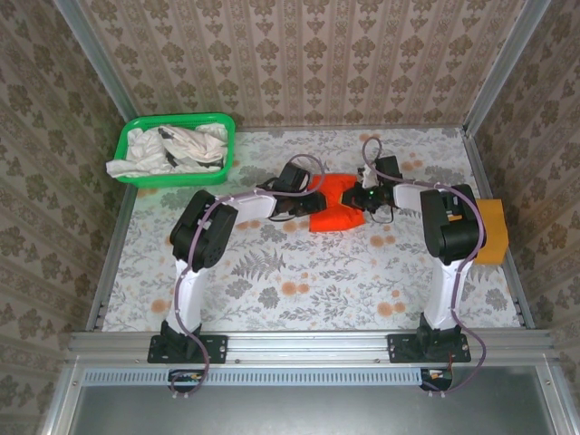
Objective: Fold and stack the t-shirts
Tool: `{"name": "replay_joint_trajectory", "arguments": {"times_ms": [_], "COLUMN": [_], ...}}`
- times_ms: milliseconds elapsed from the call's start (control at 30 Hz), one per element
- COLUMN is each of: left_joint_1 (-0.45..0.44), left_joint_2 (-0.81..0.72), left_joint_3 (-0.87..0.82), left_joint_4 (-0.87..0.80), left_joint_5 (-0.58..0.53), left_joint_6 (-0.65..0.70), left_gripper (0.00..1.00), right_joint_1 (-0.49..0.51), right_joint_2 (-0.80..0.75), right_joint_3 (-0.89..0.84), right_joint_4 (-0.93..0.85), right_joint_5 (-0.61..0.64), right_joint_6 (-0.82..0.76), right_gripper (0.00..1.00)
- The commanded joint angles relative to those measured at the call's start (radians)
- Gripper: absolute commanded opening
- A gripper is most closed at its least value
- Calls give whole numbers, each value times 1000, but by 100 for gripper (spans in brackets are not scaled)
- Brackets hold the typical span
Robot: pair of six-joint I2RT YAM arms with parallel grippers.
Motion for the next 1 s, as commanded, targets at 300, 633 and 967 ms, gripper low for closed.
{"name": "replay_joint_trajectory", "arguments": {"times_ms": [300, 633, 967], "left_joint_1": [-31, -29, -46], "left_joint_2": [-342, -428, -476], "left_joint_3": [-303, -411, -435], "left_joint_4": [182, 317, 416], "left_joint_5": [-176, 41, 241], "left_joint_6": [143, 517, 677], "left_gripper": [100, 100, 100], "right_joint_1": [9, -6, -110], "right_joint_2": [-170, -435, -610], "right_joint_3": [115, -95, -107], "right_joint_4": [-521, -514, -620], "right_joint_5": [522, 773, 838], "right_joint_6": [-456, -735, -828], "right_gripper": [0, 0, 0]}}
